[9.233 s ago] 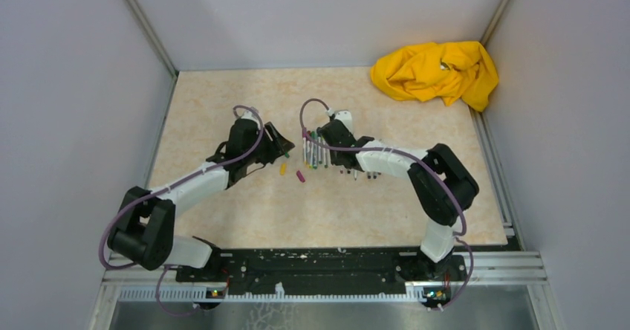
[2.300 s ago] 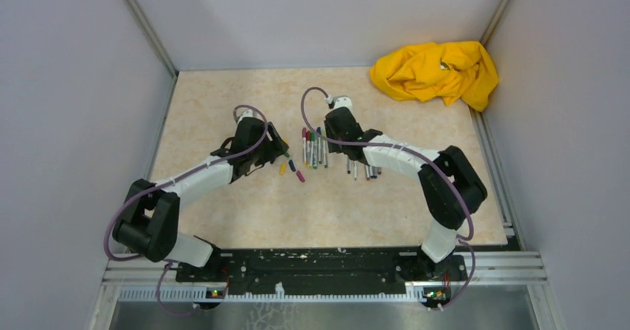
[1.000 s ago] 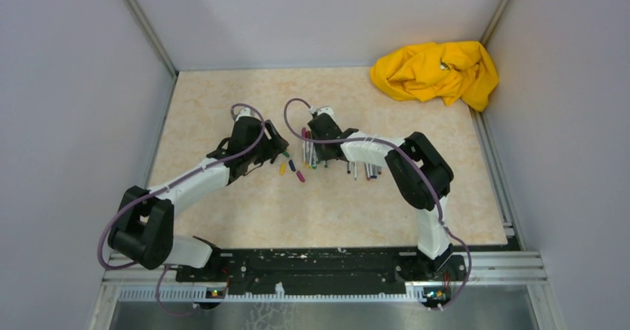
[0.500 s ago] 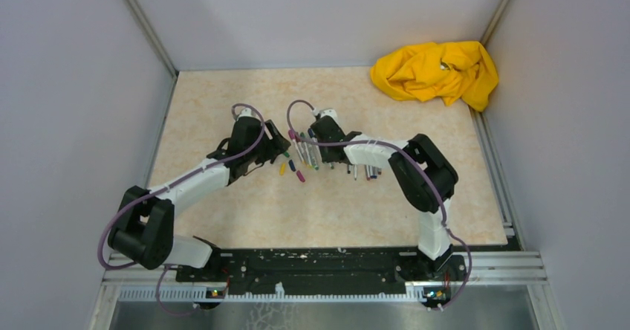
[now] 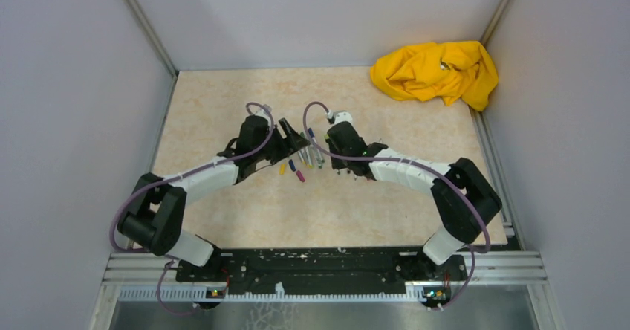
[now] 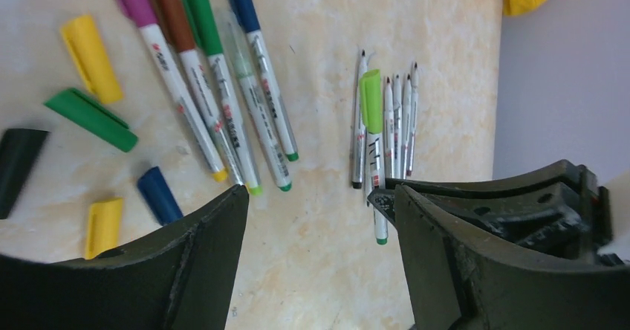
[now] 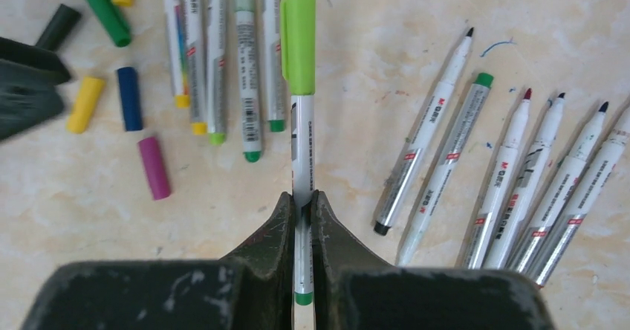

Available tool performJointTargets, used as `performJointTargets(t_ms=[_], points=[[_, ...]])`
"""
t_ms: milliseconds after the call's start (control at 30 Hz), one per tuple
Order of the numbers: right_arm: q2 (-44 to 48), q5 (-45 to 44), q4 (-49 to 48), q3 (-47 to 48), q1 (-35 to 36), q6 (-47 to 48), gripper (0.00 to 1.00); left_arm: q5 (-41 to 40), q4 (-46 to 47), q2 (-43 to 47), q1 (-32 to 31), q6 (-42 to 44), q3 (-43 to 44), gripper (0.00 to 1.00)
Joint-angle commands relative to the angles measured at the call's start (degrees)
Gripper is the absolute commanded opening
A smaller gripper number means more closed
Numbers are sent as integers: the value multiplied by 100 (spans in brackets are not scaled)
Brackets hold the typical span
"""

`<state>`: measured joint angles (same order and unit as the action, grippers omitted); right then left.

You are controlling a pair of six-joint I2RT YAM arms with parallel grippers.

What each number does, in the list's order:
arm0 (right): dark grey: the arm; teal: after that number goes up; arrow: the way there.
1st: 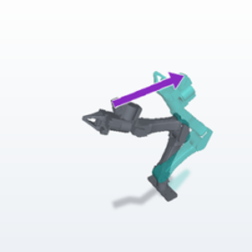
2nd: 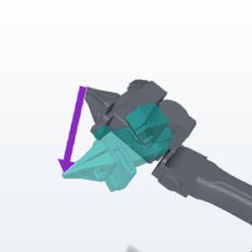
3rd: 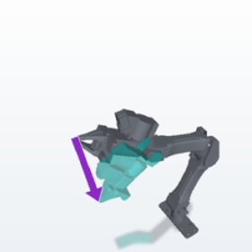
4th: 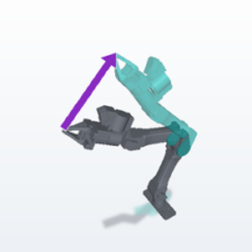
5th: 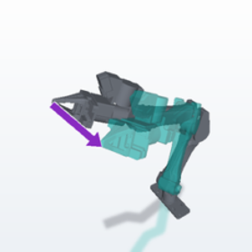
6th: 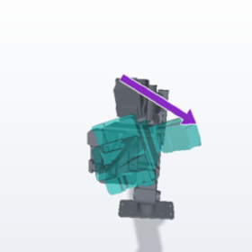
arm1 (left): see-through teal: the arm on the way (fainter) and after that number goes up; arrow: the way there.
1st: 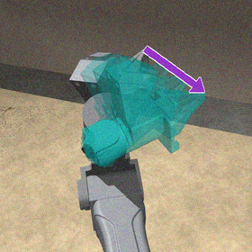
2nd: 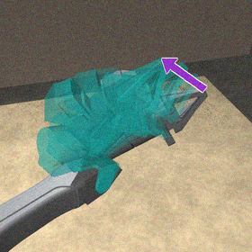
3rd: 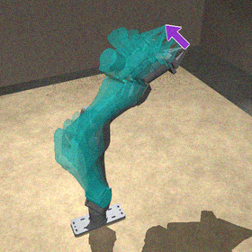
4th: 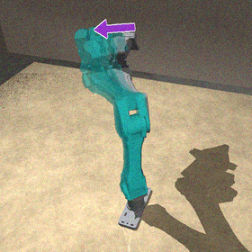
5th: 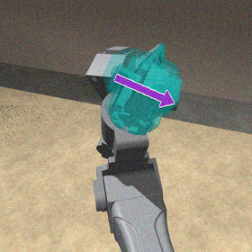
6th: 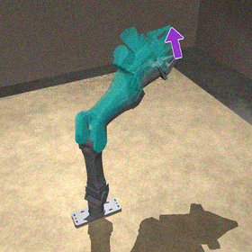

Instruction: Open the pen caps

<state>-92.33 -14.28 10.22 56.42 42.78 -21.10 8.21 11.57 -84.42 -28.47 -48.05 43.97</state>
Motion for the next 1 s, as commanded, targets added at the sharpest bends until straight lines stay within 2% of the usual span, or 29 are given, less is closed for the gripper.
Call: performJointTargets(t_ms=[0, 300, 667, 767, 967], points=[[582, 290, -396, -132, 224, -239, 0, 420, 506, -324, -238, -316, 94, 78], [1059, 461, -502, -348, 597, -518, 0, 385, 757, -667, -457, -776, 261, 78], [1365, 559, -787, -735, 864, -708, 0, 234, 925, -685, -486, -1106, 178, 75], [1436, 558, -836, -807, 897, -739, 0, 249, 1004, -714, -508, -1164, 137, 70], [1428, 591, -904, -819, 935, -778, 0, 320, 1154, -722, -524, -1215, 65, 53]])
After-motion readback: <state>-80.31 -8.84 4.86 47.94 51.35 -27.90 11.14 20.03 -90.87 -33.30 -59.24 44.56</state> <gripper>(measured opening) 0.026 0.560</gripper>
